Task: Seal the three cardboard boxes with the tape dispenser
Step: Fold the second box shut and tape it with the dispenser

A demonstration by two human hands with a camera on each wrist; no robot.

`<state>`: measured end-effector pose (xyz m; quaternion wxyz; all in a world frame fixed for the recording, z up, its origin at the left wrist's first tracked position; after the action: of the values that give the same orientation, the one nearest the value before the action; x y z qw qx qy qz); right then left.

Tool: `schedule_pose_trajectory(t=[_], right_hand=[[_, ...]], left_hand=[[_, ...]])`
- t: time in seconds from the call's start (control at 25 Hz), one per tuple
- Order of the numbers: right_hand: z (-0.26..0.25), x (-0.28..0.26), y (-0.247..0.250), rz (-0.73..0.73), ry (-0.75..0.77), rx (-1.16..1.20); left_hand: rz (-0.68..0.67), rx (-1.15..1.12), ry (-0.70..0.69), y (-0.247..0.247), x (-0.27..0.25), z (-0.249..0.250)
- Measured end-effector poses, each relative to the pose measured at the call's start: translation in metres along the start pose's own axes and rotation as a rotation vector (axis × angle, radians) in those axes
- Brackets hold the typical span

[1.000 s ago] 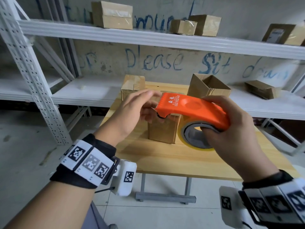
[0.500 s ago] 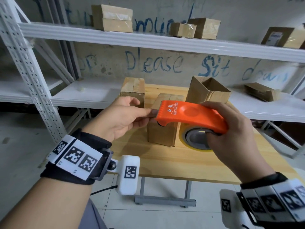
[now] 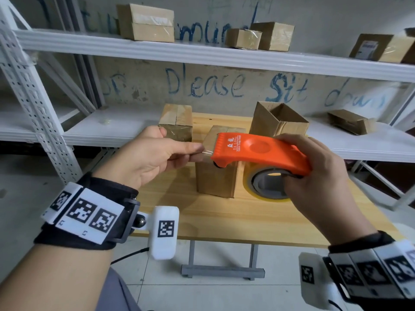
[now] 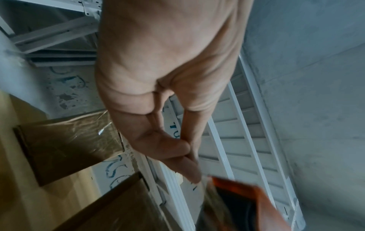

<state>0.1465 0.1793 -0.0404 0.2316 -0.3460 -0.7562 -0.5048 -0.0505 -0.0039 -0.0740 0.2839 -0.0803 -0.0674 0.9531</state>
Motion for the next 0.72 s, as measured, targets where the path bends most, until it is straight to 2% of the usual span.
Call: schedule_pose_trajectory(t=[0.2,0.48,0.72], right_hand=[[0.028,-0.005,0.021,0.094,-0.144,-0.123],[0.025,-0.007,0.022,0.123,-0.142,-0.114],[0.016,-0.006,0.021,0.097,-0.092,-0.133]], left_hand=[[0.088,-0.005,-0.052,0.024,0.003,0.003],[0.086,-0.053,-0.072,0.026,0.012,-0.002],[0.17,0.006,-0.054,0.032,0.019,-0.009]])
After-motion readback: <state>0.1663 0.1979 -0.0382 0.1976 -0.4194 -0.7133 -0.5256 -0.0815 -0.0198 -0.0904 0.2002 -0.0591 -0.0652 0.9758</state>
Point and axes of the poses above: each hand's wrist, its own x-axis towards the middle knuckle, its own y-axis out of the back of the hand, z = x × y, the point moved 8 cm from there along x, towards the middle knuckle, and after that the axes turned 2 degrees about y, right-handed, at the moved point
